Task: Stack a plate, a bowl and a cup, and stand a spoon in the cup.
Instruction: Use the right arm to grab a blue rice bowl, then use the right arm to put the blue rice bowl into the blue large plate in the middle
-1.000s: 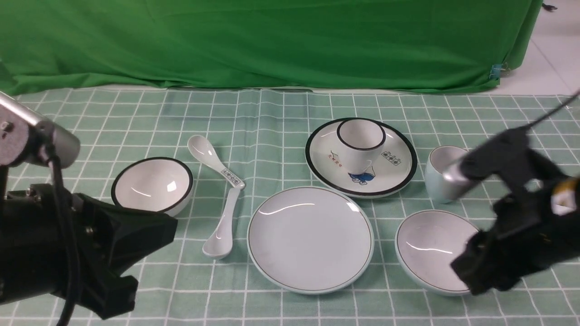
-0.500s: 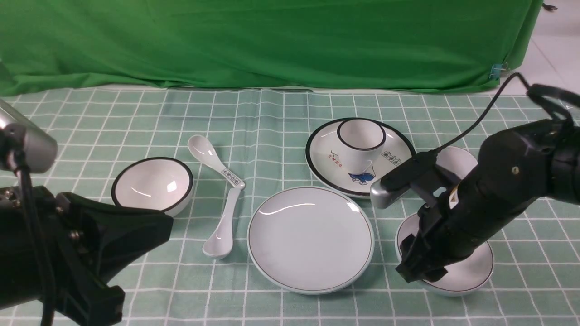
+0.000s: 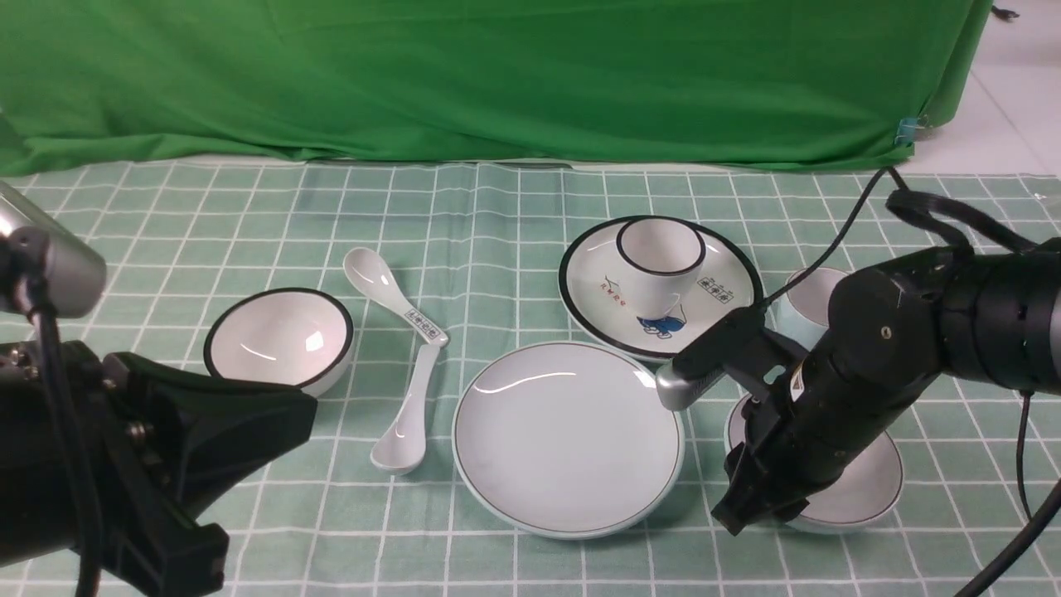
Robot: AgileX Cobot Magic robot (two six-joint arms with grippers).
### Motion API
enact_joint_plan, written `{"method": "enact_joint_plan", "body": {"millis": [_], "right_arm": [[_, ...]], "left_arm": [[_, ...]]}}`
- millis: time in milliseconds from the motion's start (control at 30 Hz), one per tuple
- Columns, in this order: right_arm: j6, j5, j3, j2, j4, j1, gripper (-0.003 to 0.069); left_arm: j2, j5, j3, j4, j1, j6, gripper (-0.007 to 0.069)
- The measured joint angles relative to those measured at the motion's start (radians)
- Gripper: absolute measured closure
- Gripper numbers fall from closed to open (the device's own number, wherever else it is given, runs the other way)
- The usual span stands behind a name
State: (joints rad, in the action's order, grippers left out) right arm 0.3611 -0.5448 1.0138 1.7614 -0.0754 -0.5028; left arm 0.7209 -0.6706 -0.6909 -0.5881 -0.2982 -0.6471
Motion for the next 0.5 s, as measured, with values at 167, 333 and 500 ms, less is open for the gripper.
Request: {"method": "enact_joint_plan", "body": {"millis": [167,333,500], "right_arm": [[-0.003,-0.019,0.0,-0.032,0.036,-0.035,0.049],[-0.032,-0.032,0.047,-0.094,0.031,-0.146,0.0573],[-0.09,-0.023,0.185,-0.079,0.067,-0.267,0.0573]], "left_arm": [[0.0,-0.001,0.0,0.0,0.0,0.0,0.0607],[0.0,-0.001,0.0,0.0,0.0,0.0,0.0607],[0.0,-0.001,0.0,0.0,0.0,0.0,0.0607]]}}
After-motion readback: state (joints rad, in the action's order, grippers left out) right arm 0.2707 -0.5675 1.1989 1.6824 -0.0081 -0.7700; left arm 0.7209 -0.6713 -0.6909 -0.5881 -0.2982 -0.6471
